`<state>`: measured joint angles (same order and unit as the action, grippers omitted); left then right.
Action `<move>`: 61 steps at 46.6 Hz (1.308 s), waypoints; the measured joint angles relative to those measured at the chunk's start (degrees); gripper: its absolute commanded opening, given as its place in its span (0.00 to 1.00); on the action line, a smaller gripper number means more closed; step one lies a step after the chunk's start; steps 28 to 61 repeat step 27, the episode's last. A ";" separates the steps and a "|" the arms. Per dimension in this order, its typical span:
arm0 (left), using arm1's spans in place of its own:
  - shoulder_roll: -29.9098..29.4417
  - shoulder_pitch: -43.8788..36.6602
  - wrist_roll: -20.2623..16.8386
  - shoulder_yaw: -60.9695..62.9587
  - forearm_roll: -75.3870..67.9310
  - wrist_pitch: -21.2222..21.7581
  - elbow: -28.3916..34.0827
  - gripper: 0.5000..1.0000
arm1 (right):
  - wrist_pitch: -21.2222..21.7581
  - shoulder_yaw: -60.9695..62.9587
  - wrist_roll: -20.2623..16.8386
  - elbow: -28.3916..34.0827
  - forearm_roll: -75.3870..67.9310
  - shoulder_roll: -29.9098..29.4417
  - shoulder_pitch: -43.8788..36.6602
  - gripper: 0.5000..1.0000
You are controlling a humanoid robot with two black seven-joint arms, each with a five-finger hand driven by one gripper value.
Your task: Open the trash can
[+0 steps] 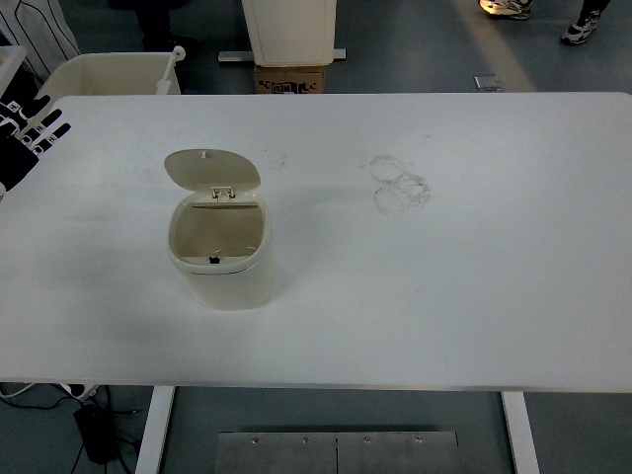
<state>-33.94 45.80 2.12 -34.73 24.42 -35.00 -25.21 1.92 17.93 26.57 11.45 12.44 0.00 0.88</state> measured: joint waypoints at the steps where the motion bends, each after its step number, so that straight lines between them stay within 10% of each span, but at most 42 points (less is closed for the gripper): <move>1: 0.06 -0.31 -0.01 -0.01 0.03 0.41 0.00 1.00 | 0.00 0.00 0.00 0.00 0.01 0.00 0.01 0.98; 61: 0.23 -2.45 0.00 -0.48 0.02 1.34 0.01 1.00 | 0.02 0.26 -0.02 0.05 0.04 0.00 0.00 0.98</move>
